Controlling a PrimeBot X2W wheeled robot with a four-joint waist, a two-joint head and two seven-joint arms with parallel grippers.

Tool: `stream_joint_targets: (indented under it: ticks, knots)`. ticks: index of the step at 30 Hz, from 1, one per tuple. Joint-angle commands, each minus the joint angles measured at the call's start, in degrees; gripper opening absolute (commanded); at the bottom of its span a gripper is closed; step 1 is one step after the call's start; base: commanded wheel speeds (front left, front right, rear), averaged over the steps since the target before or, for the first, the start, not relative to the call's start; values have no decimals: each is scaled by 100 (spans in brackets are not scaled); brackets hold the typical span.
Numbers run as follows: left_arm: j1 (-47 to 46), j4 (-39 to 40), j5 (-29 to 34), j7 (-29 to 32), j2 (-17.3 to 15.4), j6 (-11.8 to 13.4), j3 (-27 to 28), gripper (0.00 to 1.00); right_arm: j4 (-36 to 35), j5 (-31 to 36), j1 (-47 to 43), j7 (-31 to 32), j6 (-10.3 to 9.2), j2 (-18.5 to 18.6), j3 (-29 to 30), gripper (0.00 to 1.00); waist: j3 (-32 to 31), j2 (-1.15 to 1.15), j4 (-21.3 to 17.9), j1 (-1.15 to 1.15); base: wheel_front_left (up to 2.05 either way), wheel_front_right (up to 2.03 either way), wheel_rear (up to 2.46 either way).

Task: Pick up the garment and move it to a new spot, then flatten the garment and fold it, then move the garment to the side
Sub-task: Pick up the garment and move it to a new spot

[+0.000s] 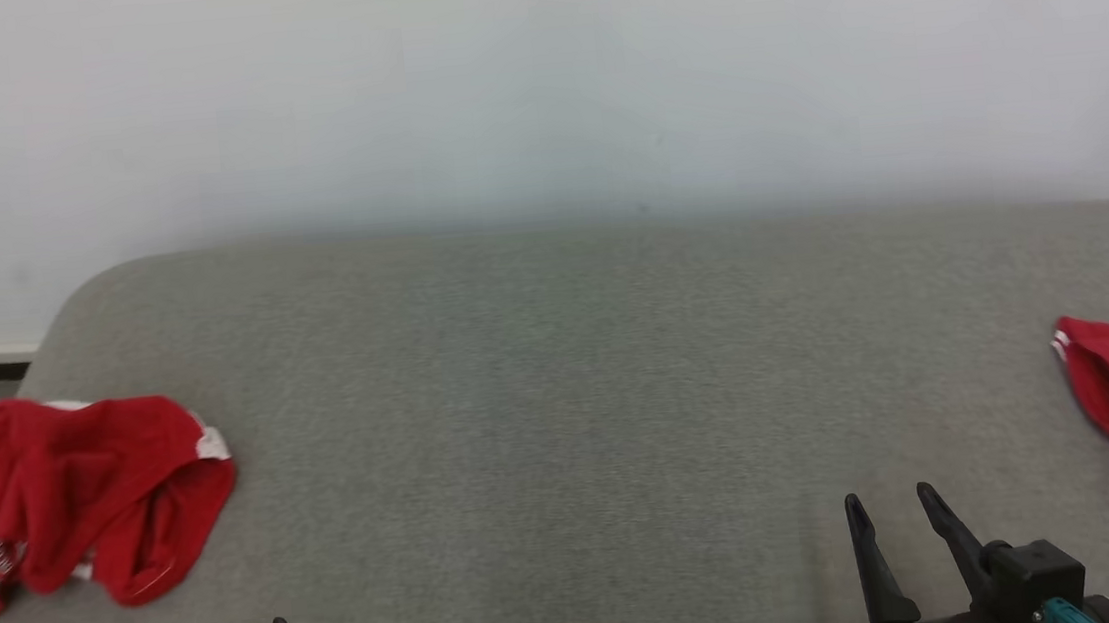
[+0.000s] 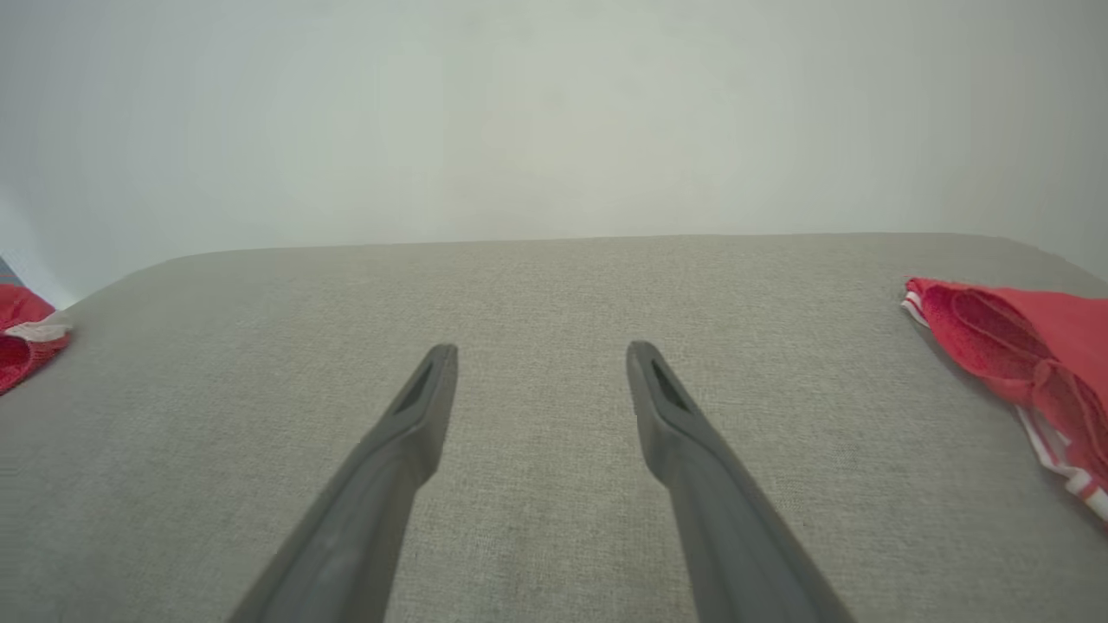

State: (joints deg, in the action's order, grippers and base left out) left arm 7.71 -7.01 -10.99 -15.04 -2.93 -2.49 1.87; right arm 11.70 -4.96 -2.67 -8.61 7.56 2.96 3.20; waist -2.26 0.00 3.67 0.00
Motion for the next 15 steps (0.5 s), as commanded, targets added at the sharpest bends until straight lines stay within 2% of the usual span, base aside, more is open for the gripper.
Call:
stream_joint_targets:
  ticks: [1,2,11,15]
  knots:
    - [100,20,53,-17,7,0,6,100,15,-68,-53,-41,-16,-18,-45,100,-103,0,621,0,0,0,0]
    - [100,20,53,-17,7,0,6,100,15,-68,-53,-41,-16,-18,-45,100,-103,0,621,0,0,0,0]
    - [267,16,111,-17,7,-9,146,100,67,-166,-153,-69,-16,-19,-307,100,-236,0,1556,0,0,0,0]
    - [346,-19,128,-17,7,3,245,100,94,-211,-115,-93,-16,-19,-443,100,-278,0,1800,0,0,0,0]
